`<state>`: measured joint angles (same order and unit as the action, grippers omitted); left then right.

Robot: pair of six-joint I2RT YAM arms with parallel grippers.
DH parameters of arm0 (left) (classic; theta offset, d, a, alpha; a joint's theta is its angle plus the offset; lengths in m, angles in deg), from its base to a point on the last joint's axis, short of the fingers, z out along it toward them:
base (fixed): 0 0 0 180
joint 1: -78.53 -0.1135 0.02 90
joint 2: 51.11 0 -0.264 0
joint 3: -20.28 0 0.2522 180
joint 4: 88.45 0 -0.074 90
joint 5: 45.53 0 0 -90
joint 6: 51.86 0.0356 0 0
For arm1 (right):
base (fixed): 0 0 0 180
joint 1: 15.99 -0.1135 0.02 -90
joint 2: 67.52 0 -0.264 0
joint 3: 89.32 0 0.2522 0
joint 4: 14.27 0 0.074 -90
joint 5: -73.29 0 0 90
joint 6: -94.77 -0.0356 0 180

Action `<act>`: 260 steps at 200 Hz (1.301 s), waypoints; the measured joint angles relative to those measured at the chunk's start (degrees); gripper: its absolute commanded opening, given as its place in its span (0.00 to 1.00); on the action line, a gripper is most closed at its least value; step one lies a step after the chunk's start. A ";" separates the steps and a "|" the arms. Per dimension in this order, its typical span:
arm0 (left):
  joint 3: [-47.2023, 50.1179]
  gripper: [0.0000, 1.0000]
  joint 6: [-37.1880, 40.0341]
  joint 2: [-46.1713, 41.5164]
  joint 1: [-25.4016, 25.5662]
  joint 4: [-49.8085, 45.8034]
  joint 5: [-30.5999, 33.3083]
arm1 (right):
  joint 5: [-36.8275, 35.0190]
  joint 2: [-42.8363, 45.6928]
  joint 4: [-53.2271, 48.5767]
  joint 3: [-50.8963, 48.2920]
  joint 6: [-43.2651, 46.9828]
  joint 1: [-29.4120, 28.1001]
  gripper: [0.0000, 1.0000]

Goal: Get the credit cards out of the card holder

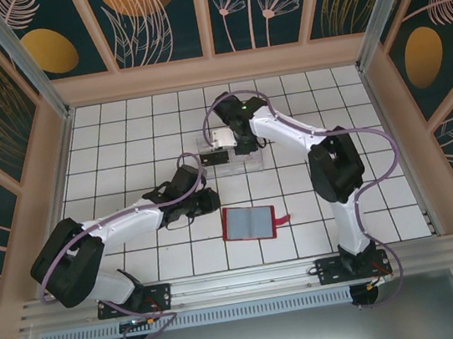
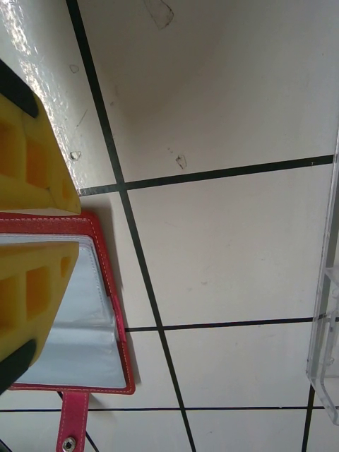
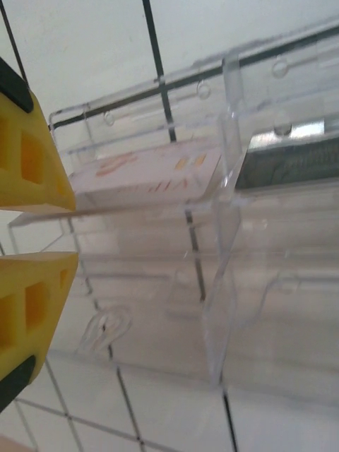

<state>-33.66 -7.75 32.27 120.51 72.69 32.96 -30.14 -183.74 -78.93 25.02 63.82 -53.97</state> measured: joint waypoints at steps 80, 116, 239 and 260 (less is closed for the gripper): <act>0.15 0.18 -0.83 -0.70 0.00 -0.02 0.46 | 0.02 7.04 5.40 -2.84 -19.37 0.00 0.22; -0.13 0.18 -0.83 -0.61 0.00 -0.15 1.62 | 2.56 14.05 13.07 -13.16 -39.85 0.11 0.22; -2.93 0.18 -0.81 1.22 -1.79 -1.60 4.09 | 9.14 24.39 20.65 -37.75 -84.06 -13.60 0.21; -2.89 0.18 -0.81 1.22 -2.47 -1.64 4.09 | 9.27 24.37 20.11 -38.66 -87.32 -17.22 0.28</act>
<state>-36.55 -8.56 33.49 118.04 71.05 37.05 -20.87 -159.37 -58.82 -13.65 -23.50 -71.19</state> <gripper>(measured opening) 0.178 0.249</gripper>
